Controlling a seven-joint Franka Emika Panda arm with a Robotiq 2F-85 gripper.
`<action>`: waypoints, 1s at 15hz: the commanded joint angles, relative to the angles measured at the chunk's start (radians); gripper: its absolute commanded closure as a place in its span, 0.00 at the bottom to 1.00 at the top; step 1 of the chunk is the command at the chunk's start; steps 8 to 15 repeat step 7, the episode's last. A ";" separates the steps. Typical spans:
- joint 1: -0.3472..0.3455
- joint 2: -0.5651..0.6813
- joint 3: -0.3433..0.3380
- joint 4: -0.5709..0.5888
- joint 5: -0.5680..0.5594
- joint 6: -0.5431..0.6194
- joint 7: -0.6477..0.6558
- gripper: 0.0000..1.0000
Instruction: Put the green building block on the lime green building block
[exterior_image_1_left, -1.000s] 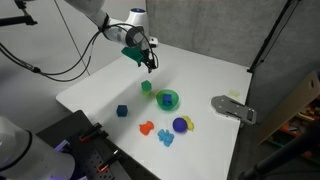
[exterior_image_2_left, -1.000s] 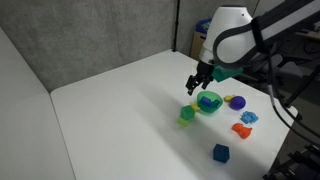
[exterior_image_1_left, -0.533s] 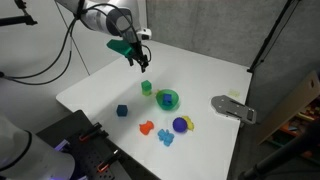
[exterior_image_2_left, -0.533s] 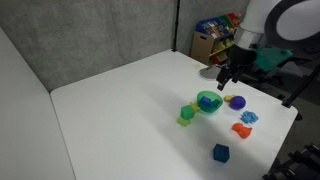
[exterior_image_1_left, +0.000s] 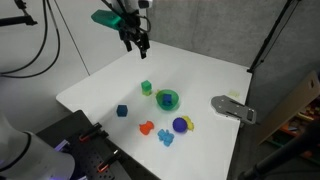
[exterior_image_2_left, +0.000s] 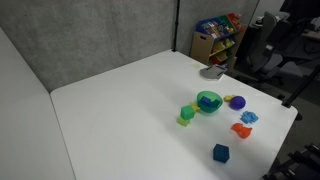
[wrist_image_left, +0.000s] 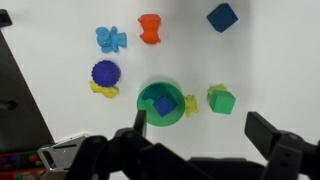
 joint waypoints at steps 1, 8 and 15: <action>-0.025 -0.096 -0.034 0.055 0.023 -0.155 -0.078 0.00; -0.040 -0.136 -0.030 0.053 0.008 -0.179 -0.060 0.00; -0.040 -0.136 -0.030 0.053 0.008 -0.179 -0.060 0.00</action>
